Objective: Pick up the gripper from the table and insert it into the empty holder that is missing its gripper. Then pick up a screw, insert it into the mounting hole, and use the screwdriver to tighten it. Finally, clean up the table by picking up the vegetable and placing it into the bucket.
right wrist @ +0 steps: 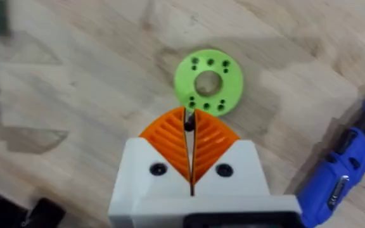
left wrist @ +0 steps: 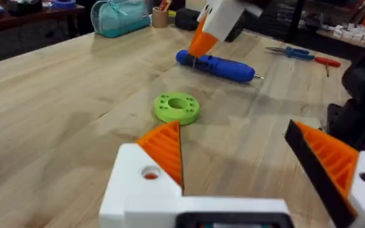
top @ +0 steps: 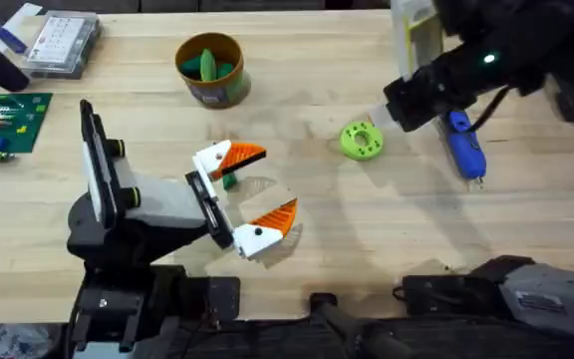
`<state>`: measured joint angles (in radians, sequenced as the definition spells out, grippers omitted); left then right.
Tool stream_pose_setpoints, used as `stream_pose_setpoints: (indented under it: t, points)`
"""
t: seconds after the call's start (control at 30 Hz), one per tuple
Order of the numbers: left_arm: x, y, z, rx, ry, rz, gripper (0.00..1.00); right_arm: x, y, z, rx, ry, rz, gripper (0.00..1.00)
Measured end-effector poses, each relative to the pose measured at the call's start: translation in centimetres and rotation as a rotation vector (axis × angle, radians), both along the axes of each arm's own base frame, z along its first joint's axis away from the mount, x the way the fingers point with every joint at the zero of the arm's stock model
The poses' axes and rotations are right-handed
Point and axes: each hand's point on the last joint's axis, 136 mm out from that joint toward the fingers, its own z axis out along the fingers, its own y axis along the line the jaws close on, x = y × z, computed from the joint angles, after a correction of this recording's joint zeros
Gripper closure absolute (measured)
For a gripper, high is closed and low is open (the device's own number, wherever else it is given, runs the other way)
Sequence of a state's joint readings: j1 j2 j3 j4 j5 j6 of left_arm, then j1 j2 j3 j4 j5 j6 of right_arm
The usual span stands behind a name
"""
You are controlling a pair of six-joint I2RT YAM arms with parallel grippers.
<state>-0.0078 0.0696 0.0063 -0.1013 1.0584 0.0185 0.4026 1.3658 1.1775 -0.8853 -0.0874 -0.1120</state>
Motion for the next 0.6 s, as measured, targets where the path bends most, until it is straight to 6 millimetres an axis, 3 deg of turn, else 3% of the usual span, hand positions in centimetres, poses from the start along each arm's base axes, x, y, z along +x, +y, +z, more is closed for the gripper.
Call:
stream_pose_setpoints:
  t: [0.47,0.6]
  points:
    - [0.0,0.0,0.0,0.0,0.0,0.0,0.015,-3.2,3.4,8.9,0.191,-0.109,0.091,0.998]
    - [0.0,0.0,0.0,0.0,0.0,0.0,0.015,-4.0,4.6,10.4,0.211,-0.13,0.136,0.998]
